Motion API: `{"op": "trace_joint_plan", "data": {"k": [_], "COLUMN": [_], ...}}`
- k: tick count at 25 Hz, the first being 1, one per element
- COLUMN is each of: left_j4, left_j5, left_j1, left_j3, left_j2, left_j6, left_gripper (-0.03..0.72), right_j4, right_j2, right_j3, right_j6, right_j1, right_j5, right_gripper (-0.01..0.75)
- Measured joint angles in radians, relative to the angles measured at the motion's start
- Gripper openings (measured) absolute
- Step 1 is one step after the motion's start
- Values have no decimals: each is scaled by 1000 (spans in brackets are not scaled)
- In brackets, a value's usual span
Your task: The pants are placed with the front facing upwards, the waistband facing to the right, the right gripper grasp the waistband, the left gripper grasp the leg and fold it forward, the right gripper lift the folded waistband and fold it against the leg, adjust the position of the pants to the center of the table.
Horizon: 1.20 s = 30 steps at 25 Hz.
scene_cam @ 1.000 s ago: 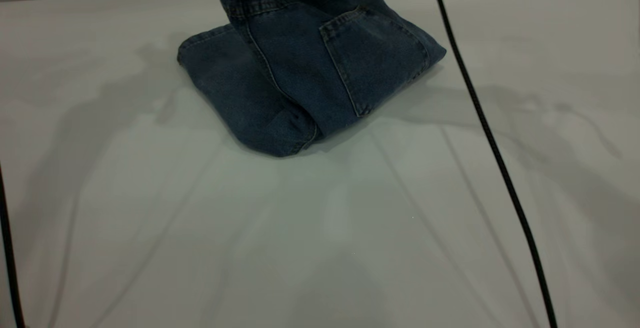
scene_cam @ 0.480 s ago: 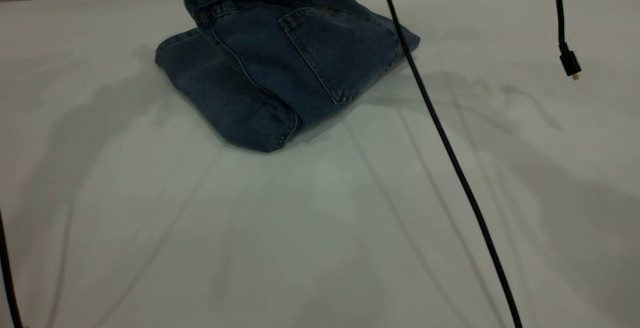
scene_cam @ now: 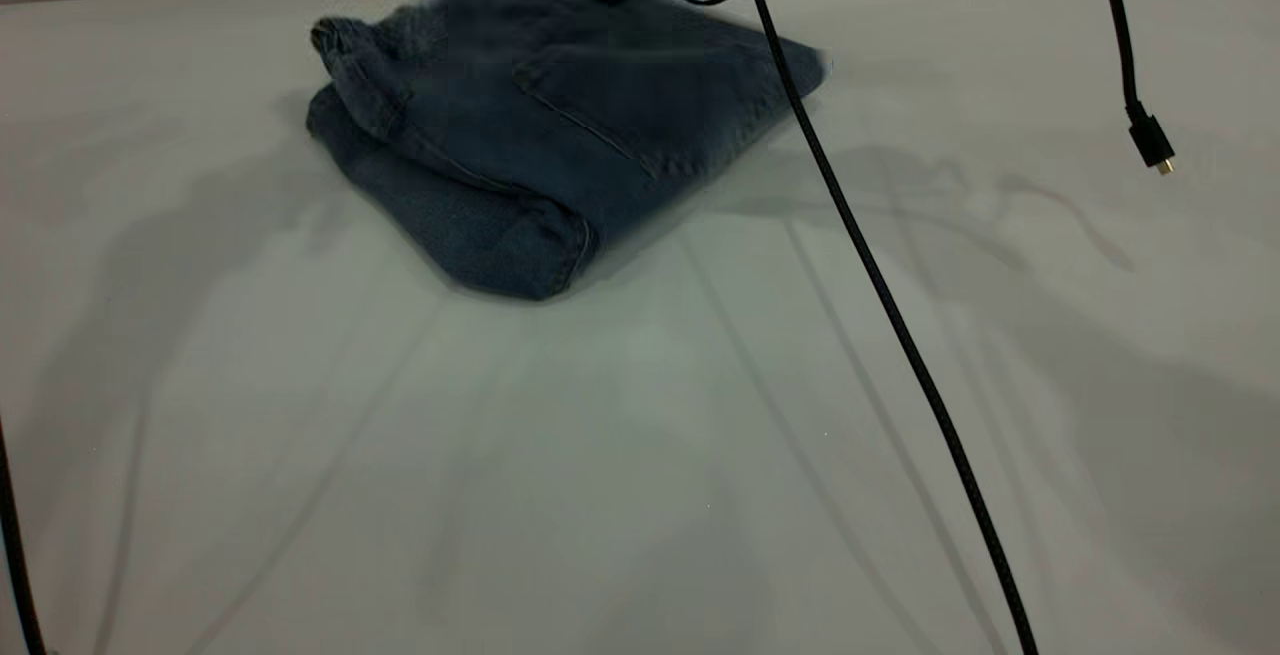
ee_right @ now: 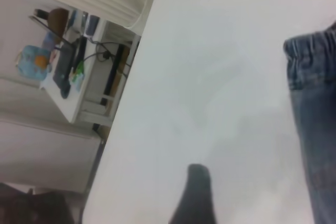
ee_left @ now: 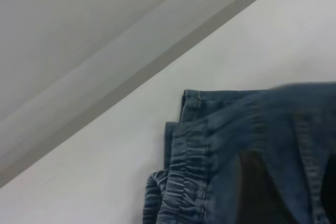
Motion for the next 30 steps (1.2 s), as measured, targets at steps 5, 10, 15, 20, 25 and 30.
{"op": "trace_joint_plan", "data": {"k": [5, 10, 15, 20, 25, 30], "left_j4": [0, 0, -1, -1, -1, 14], "left_j5": [0, 0, 0, 0, 0, -19], "left_j1": [0, 0, 0, 0, 0, 4], "left_j3": [0, 0, 0, 0, 0, 0], "left_j2": [1, 1, 1, 1, -36, -108], "left_j6": [0, -1, -1, -1, -1, -1], "left_gripper": [309, 309, 309, 309, 309, 309], "right_j4": [-5, -91, -372, -801, -1165, -1357], "right_j2": [0, -2, -1, 3, 35, 68], "right_j3": [-15, -115, -234, -304, -326, -326], "right_j6": [-5, 127, 372, 635, 843, 888], "right_j1": [10, 39, 89, 136, 139, 144], "right_j5": [49, -52, -120, -145, -150, -191], "right_gripper": [577, 568, 566, 566, 545, 538]}}
